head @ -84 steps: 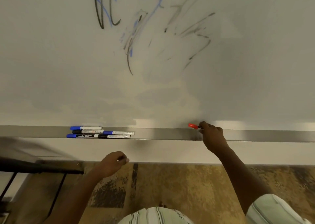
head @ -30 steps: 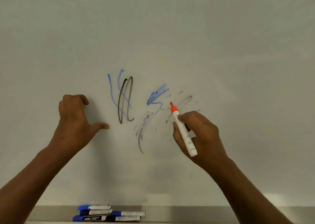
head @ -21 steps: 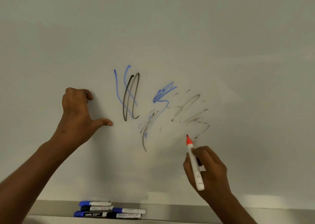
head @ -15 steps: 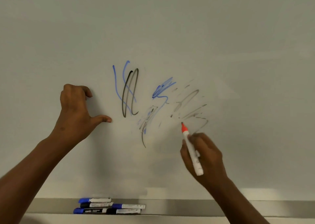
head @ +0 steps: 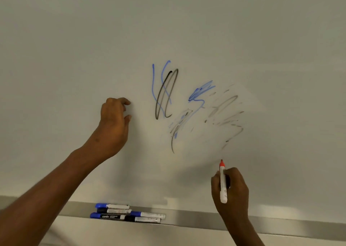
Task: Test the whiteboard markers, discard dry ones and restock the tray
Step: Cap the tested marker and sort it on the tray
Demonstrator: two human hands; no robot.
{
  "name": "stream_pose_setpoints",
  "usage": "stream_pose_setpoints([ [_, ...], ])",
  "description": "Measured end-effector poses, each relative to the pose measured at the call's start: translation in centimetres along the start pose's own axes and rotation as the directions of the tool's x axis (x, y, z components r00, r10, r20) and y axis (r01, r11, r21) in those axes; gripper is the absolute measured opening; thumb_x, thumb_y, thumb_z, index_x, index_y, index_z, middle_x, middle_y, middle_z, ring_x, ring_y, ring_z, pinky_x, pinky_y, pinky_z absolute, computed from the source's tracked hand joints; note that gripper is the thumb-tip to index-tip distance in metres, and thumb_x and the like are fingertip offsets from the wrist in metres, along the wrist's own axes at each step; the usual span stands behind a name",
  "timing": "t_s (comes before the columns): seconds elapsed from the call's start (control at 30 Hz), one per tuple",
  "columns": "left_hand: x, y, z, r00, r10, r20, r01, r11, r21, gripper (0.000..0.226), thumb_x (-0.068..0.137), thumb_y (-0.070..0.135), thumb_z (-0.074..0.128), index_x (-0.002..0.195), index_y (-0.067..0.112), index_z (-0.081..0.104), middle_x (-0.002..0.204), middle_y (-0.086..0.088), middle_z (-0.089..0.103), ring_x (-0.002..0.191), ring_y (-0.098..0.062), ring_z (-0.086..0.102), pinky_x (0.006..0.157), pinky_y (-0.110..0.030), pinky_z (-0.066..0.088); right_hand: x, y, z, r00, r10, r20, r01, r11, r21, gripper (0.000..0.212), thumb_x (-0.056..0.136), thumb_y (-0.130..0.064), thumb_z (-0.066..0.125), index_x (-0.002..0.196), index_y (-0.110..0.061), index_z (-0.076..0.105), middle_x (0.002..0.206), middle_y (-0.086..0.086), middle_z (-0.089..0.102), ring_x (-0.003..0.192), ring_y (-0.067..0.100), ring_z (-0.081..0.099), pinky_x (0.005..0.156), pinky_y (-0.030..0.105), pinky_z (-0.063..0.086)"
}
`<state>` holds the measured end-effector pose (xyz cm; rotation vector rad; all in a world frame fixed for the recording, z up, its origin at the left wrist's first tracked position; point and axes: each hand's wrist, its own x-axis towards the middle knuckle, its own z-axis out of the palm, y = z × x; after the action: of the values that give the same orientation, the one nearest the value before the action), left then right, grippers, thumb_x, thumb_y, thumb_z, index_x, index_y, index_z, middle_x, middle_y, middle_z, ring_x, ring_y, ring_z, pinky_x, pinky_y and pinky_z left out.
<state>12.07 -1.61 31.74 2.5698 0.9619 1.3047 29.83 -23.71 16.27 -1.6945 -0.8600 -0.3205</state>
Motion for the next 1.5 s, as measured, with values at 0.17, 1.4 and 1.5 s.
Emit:
stream_pose_setpoints([
  [0.17, -4.8, -0.2, -0.7, 0.964, 0.158, 0.213, -0.128, 0.981, -0.148, 0.037, 0.084, 0.021, 0.033, 0.118, 0.024, 0.044, 0.103, 0.017, 0.047, 0.092, 0.003, 0.051, 0.082, -0.003, 0.041, -1.6, -4.1, 0.2, 0.935, 0.161, 0.315, -0.235, 0.948, 0.214, 0.021, 0.081, -0.004, 0.072, 0.073, -0.021, 0.062, 0.06, 0.0, 0.064, 0.051, 0.016, 0.057, 0.051, 0.022, 0.046],
  [1.4, -21.5, -15.7, -19.5, 0.933, -0.019, 0.359, 0.229, 0.8, -0.554, 0.025, 0.09, 0.012, 0.059, 0.113, 0.012, 0.068, 0.082, 0.007, 0.066, 0.066, -0.013, 0.062, 0.06, -0.019, 0.052, -10.9, -28.8, 10.7, 0.542, -0.013, 0.84, -0.527, 0.774, 0.352, 0.019, 0.066, -0.015, 0.073, 0.081, -0.004, 0.077, 0.071, 0.018, 0.073, 0.059, 0.023, 0.07, 0.053, 0.023, 0.054],
  [1.5, -23.2, -17.1, -20.6, 0.963, -0.064, 0.263, 0.193, 0.844, -0.501, 0.024, 0.09, 0.018, 0.059, 0.111, 0.012, 0.069, 0.077, 0.017, 0.062, 0.065, -0.007, 0.059, 0.057, -0.012, 0.046, -12.7, -30.2, 12.5, 0.514, 0.004, 0.858, -0.593, 0.724, 0.352, 0.028, 0.061, -0.02, 0.075, 0.082, -0.003, 0.077, 0.07, 0.022, 0.072, 0.057, 0.024, 0.069, 0.05, 0.021, 0.053],
])
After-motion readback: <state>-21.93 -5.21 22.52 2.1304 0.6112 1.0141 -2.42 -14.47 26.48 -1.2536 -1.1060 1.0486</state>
